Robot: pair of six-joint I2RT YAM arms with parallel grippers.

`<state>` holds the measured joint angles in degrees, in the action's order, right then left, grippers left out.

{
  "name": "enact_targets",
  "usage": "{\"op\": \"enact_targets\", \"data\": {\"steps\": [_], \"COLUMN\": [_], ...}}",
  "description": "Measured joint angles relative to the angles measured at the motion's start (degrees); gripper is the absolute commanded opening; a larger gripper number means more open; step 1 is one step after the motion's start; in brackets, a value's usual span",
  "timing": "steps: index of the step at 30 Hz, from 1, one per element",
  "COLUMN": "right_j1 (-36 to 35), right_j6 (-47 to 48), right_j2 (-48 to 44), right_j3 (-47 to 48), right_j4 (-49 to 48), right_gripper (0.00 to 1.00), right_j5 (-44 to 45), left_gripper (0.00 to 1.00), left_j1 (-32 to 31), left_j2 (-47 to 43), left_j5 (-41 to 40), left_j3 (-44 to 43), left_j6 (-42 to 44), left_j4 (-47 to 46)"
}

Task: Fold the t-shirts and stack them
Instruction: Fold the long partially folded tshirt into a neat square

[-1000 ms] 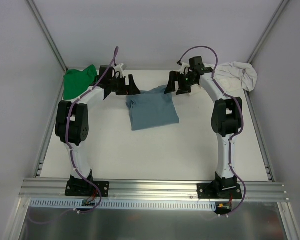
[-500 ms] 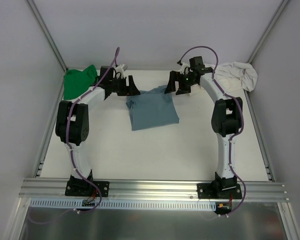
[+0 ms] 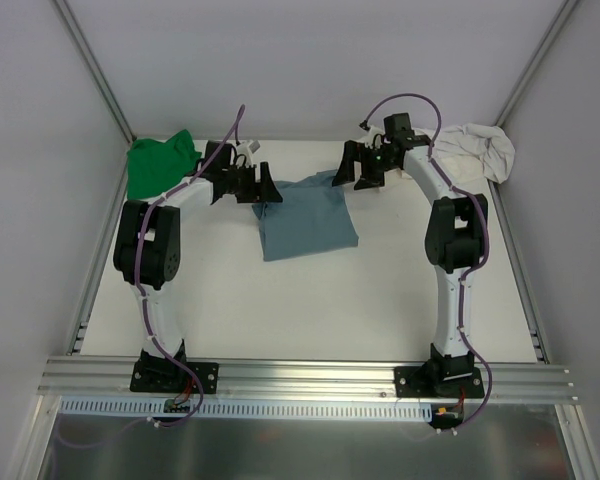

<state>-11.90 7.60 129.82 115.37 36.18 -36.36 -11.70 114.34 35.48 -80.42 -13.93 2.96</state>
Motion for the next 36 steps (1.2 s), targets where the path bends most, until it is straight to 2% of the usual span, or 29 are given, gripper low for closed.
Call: {"op": "enact_targets", "data": {"steps": [1,2,4,5,20,30,33,36], "right_j1": [0.0,0.1,0.2,0.2,0.7,0.8,0.8,0.8], "right_j6": [-0.1,-0.1,-0.1,-0.2,-1.0,-1.2,-1.2,-1.2], "right_j2": [0.0,0.0,0.0,0.0,0.0,0.0,0.0,-0.2], "right_j3": [0.0,0.0,0.0,-0.1,-1.0,-1.7,-1.9,-2.1], "right_j4": [0.0,0.0,0.0,-0.1,-0.9,-1.0,-0.9,-0.9], "right_gripper": [1.00,1.00,1.00,0.99,0.99,0.99,1.00,1.00], "right_j5": [-0.1,-0.2,-0.2,-0.4,-2.3,-3.1,-3.4,-3.4], "left_gripper": [0.65,0.47,0.21,0.00,0.00,0.00,0.04,0.29], "left_j1": [0.0,0.0,0.0,0.0,0.0,0.2,0.5,1.0], "left_j2": [0.0,0.0,0.0,0.0,0.1,0.1,0.1,0.5], "left_j5": [0.0,0.0,-0.1,-0.1,-5.5,-8.5,-9.3,-10.8], "left_j3": [0.0,0.0,0.0,0.0,-0.7,-6.1,-6.5,-6.6], "left_j6": [0.0,0.0,0.0,-0.1,1.5,3.0,3.0,3.0], "left_j4": [0.0,0.0,0.1,0.2,0.4,1.2,1.5,1.9]}}
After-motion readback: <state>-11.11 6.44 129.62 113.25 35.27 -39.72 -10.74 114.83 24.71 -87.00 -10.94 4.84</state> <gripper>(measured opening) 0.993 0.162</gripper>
